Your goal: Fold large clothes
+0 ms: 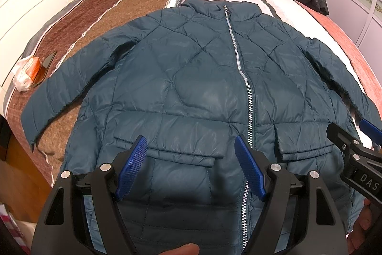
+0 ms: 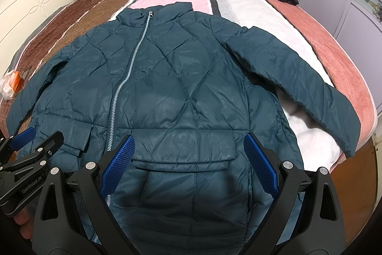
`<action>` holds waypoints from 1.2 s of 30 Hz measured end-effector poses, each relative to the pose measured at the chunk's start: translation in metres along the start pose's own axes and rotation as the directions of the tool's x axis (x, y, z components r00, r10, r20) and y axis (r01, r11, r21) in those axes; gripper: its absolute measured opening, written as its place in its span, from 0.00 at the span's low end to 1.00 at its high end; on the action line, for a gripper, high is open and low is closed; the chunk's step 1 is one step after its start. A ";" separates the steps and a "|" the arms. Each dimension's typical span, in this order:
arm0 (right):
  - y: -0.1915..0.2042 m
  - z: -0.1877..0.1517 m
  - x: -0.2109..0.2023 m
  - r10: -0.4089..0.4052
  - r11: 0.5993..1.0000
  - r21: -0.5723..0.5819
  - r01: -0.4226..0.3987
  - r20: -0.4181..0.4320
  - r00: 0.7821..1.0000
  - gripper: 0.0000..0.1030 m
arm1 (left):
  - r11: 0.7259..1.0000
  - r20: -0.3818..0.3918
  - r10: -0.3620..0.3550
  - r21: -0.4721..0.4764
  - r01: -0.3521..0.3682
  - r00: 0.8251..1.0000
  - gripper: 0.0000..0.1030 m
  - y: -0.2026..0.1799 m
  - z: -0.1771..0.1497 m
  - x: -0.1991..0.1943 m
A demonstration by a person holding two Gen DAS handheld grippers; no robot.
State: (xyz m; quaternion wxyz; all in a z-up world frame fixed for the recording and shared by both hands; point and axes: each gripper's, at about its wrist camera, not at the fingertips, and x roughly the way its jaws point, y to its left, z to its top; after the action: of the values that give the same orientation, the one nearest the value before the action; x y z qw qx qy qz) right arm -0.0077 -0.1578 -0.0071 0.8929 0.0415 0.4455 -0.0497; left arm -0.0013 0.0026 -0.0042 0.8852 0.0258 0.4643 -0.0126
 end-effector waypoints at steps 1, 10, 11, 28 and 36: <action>0.000 0.000 0.000 0.000 1.000 0.000 0.000 0.000 1.000 0.89 | 1.000 0.000 0.000 0.000 0.000 1.000 0.72 0.000 -0.001 0.000; 0.000 0.001 0.000 0.000 1.000 0.001 0.000 -0.001 1.000 0.89 | 1.000 -0.003 0.001 -0.001 -0.001 1.000 0.72 0.002 -0.004 0.001; 0.000 0.001 0.000 0.000 1.000 0.001 0.000 -0.001 1.000 0.89 | 1.000 -0.004 0.001 -0.001 -0.001 1.000 0.72 0.003 -0.005 0.003; -0.001 0.001 0.000 0.000 1.000 0.003 0.000 -0.001 1.000 0.89 | 1.000 -0.009 0.002 -0.001 -0.002 1.000 0.72 0.005 -0.007 0.005; -0.001 0.000 0.001 0.001 1.000 0.003 -0.001 -0.002 1.000 0.89 | 1.000 -0.011 0.002 -0.001 -0.002 1.000 0.72 0.004 -0.006 0.005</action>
State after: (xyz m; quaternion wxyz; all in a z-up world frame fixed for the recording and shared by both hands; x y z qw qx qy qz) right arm -0.0070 -0.1592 -0.0076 0.8924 0.0430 0.4465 -0.0500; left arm -0.0032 0.0070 -0.0112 0.8826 0.0258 0.4692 -0.0112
